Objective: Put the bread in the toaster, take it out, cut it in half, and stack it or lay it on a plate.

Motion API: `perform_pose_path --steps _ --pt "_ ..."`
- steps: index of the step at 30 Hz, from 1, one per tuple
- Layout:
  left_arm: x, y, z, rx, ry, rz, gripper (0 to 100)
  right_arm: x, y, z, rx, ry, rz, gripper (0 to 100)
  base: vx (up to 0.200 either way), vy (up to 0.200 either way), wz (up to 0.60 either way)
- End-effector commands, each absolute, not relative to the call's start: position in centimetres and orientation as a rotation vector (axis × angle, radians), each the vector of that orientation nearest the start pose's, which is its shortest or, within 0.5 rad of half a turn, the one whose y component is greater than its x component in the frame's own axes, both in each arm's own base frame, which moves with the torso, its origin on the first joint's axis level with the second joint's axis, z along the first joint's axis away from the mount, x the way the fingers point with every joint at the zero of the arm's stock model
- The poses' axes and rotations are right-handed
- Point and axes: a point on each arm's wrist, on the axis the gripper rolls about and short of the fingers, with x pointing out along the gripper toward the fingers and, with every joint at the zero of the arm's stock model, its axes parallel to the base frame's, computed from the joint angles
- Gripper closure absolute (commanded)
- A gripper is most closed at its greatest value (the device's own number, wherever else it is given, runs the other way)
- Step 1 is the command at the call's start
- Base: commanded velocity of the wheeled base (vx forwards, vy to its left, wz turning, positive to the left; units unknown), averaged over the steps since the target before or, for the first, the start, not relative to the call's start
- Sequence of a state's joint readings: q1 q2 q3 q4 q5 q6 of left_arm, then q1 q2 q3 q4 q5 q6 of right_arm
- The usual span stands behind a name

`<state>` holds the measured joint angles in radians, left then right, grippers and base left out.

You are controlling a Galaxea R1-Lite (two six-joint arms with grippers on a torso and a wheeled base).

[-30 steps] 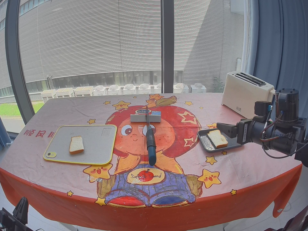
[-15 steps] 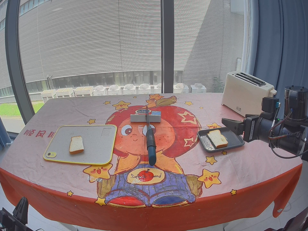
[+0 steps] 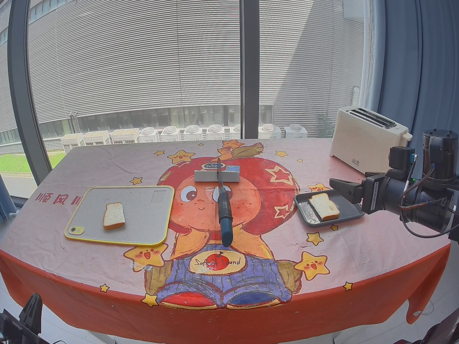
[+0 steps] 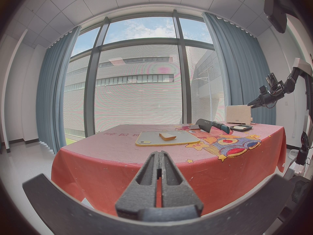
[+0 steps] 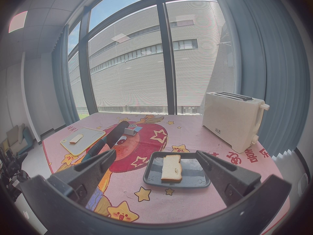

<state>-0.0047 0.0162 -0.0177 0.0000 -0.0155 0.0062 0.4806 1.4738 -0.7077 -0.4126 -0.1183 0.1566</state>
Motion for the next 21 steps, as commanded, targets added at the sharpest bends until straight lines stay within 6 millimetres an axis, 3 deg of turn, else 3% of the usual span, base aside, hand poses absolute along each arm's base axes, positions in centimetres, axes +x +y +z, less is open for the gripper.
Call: perform_pose_path --steps 1,13,21 --pt "-2.3 0.0 7.5 0.006 0.000 -0.020 100 21.9 11.2 19.5 0.047 0.370 0.332 0 0.000 0.000 0.00" --pt "-2.3 0.0 7.5 0.009 0.000 -0.020 100 21.6 10.6 19.5 0.052 0.369 0.318 0 0.000 0.000 0.00" --pt "-2.3 0.0 7.5 0.009 0.000 -0.020 100 19.8 8.7 21.7 0.087 0.268 0.271 0 0.000 0.000 0.00"
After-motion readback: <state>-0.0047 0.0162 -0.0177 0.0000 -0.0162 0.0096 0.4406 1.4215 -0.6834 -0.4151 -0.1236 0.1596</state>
